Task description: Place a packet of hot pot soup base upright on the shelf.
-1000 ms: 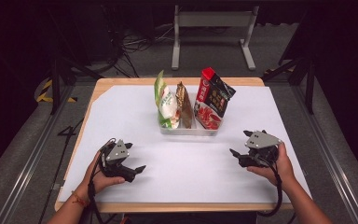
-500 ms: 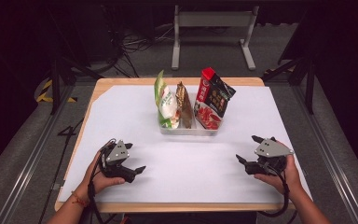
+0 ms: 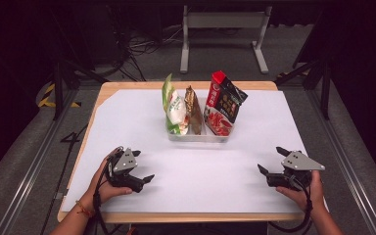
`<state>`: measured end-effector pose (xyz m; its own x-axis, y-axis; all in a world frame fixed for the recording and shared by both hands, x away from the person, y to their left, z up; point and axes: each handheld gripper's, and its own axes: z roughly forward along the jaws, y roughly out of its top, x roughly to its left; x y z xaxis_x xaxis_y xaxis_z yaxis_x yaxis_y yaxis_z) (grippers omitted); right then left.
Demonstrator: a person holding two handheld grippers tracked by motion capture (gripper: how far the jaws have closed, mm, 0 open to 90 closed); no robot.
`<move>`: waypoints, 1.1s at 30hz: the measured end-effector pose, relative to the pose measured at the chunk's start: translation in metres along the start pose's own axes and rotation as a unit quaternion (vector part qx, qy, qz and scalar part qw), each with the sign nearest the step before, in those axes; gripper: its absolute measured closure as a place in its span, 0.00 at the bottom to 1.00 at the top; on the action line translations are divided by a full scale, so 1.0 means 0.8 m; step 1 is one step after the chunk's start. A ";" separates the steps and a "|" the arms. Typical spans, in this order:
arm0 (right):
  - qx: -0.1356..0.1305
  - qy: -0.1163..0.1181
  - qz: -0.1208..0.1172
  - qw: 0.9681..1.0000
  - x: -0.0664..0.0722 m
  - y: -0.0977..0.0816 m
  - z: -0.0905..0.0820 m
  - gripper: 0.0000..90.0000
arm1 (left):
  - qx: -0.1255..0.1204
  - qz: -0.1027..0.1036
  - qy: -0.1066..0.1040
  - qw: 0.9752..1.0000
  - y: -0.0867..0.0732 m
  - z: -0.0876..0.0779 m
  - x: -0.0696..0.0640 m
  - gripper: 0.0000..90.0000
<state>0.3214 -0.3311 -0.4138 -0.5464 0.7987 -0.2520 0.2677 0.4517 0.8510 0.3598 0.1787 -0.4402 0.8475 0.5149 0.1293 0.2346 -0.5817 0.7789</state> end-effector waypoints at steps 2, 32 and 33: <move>-0.003 -0.013 0.024 1.000 -0.003 -0.006 0.000 0.13 | 0.002 0.000 0.002 1.000 0.000 0.000 0.000 0.07; 0.022 -0.007 0.020 1.000 0.013 -0.015 0.006 0.11 | 0.006 0.001 0.002 1.000 -0.002 0.001 0.002 0.07; 0.021 -0.006 0.021 1.000 0.013 -0.015 0.006 0.11 | 0.006 0.001 0.001 1.000 -0.002 0.002 0.002 0.07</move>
<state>0.3165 -0.3265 -0.4290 -0.5241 0.8220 -0.2230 0.3237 0.4345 0.8405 0.3614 0.1794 -0.4421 0.8469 0.5152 0.1318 0.2390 -0.5902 0.7711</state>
